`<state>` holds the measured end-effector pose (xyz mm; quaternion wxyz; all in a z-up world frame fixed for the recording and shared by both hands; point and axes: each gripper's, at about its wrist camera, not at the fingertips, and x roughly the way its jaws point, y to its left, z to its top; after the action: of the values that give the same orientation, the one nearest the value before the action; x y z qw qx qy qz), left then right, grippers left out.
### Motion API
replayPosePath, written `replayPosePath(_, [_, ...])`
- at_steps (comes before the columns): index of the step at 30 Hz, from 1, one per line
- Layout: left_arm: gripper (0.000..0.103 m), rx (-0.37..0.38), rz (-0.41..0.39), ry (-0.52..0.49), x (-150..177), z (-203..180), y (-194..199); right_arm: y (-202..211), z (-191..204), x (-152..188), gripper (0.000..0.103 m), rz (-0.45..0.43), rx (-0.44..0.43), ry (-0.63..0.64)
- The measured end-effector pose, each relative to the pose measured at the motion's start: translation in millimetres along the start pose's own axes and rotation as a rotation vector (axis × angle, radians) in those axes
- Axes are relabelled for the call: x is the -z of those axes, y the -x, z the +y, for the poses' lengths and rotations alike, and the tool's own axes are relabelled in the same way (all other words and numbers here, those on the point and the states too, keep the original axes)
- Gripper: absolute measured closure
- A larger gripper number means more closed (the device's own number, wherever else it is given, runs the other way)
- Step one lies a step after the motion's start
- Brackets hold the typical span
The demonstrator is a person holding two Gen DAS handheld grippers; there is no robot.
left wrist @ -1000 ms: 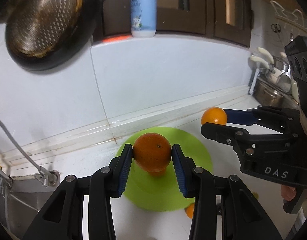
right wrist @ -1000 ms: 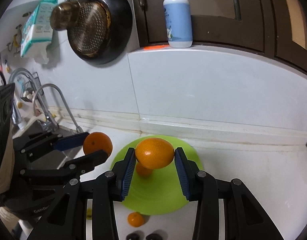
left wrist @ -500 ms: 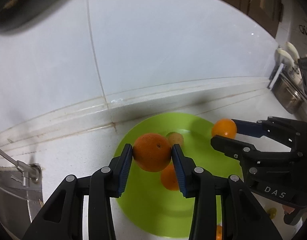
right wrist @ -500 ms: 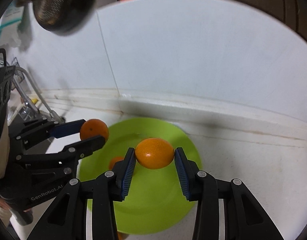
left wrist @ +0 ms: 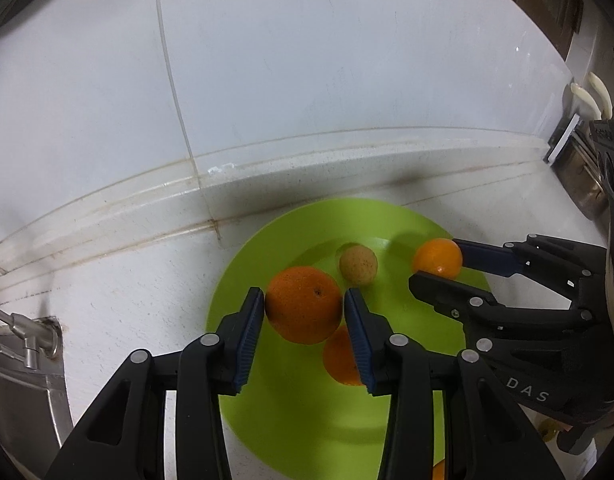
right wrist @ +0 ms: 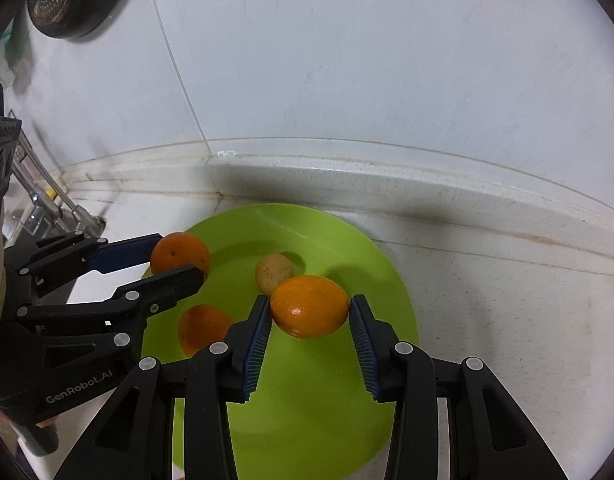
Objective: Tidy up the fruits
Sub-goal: 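Carry both fruits over the green plate, lower them and open both grippers, then lift both grippers away from the plate toward the remaining fruits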
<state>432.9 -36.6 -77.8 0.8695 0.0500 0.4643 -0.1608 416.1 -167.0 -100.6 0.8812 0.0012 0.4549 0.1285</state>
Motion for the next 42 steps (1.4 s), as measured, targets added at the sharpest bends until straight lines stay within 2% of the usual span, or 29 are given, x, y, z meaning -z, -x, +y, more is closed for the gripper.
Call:
replayPosePath(3, [0.047, -0.012, -0.021, -0.002, -1.3, -1.9, 5.5, 0.6, 0.6, 1.4, 0.060, 0.006, 0.013, 0.004])
replayPosePath(4, [0.047, -0.017, -0.025, -0.004, -1.2, -2.0, 7.8, 1.9, 1.3, 1.4, 0.056, 0.003, 0.019, 0.006])
replayPosePath(10, [0.042, -0.064, -0.064, -0.014, 5.9, -6.8, 36.9, 22.8, 4.6, 5.3, 0.055, -0.045, 0.042, 0.014])
replayPosePath(16, [0.035, -0.067, -0.112, 0.000, 18.1, -14.5, 75.7, 57.9, 8.1, 14.2, 0.054, -0.117, 0.045, 0.002])
replayPosePath(20, [0.033, -0.057, -0.131, 0.007, 27.2, -18.9, 100.2, 85.4, 10.2, 24.7, 0.049, -0.171, 0.049, -0.009])
replayPosePath(25, [0.027, -0.040, -0.173, 0.037, 44.4, -22.6, 134.8, 116.8, 17.3, 37.6, 0.049, -0.214, 0.065, -0.013])
replayPosePath(30, [0.021, -0.085, -0.227, 0.038, 69.6, -24.4, 165.2, 145.7, 31.9, 52.6, 0.045, -0.257, 0.080, -0.007])
replayPosePath(36, [0.018, -0.124, -0.269, 0.057, 99.5, -19.8, 184.8, 166.8, 48.2, 71.0, 0.045, -0.292, 0.089, -0.018])
replayPosePath(42, [0.016, -0.152, -0.277, 0.071, 123.1, -15.4, 193.1, 179.9, 58.4, 89.3, 0.045, -0.312, 0.111, -0.023])
